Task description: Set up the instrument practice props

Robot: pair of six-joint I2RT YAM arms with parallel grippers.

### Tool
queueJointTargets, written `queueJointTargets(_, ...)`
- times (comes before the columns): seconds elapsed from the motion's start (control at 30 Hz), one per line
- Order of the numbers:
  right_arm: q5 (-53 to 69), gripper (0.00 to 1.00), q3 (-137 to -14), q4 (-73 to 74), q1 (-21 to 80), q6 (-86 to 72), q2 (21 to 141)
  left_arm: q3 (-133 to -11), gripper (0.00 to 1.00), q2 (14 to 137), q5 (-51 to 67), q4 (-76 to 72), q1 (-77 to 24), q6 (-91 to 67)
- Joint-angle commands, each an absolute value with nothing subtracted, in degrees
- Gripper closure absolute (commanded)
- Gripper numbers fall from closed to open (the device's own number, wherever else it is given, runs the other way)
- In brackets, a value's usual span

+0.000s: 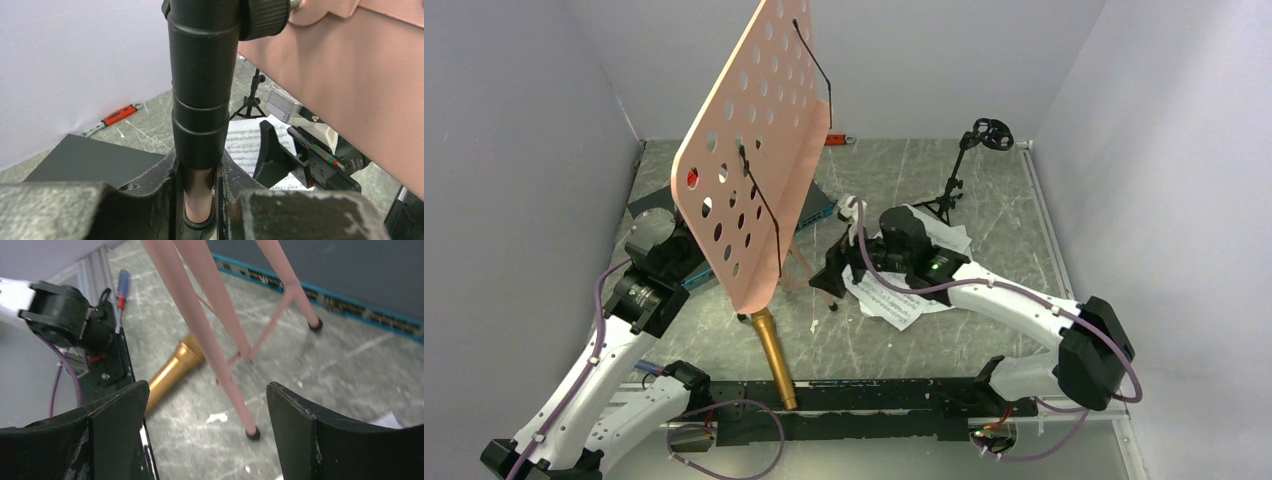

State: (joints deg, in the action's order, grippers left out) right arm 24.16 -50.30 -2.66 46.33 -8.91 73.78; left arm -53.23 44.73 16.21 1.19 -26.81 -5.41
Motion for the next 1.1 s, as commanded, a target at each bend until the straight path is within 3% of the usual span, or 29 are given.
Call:
queueJointTargets(0.0, 26.8, 0.09, -56.2, -12.9, 48.6, -8.3, 77.7, -54.3, 0.97, 42.3, 18.7, -9.3, -26.9, -10.7)
queueJointTargets(0.2, 23.4, 0.18, -60.6, -14.1, 49.5, -8.7, 84.0, -54.3, 0.97, 42.6, 19.2, -9.7, -26.9, -11.6)
queueJointTargets(0.3, 23.6, 0.30, -61.9, -13.8, 49.9, -7.9, 85.7, -54.5, 0.97, 42.9, 19.5, -10.1, -26.9, -11.8)
queueJointTargets(0.4, 23.8, 0.50, -62.4, -13.1, 50.2, -6.9, 86.4, -54.5, 0.97, 43.3, 19.7, -10.8, -26.8, -12.0)
queueJointTargets(0.57, 20.0, 1.00, -60.6, -12.4, 50.6, -5.6, 85.2, -54.1, 0.97, 43.8, 20.1, -13.1, -26.9, -12.0)
queueJointTargets(1.07, -6.2, 1.00, -54.9, -8.4, 51.0, -7.7, 81.6, -60.2, 0.97, 49.8, 23.6, -21.0, -26.9, -12.7)
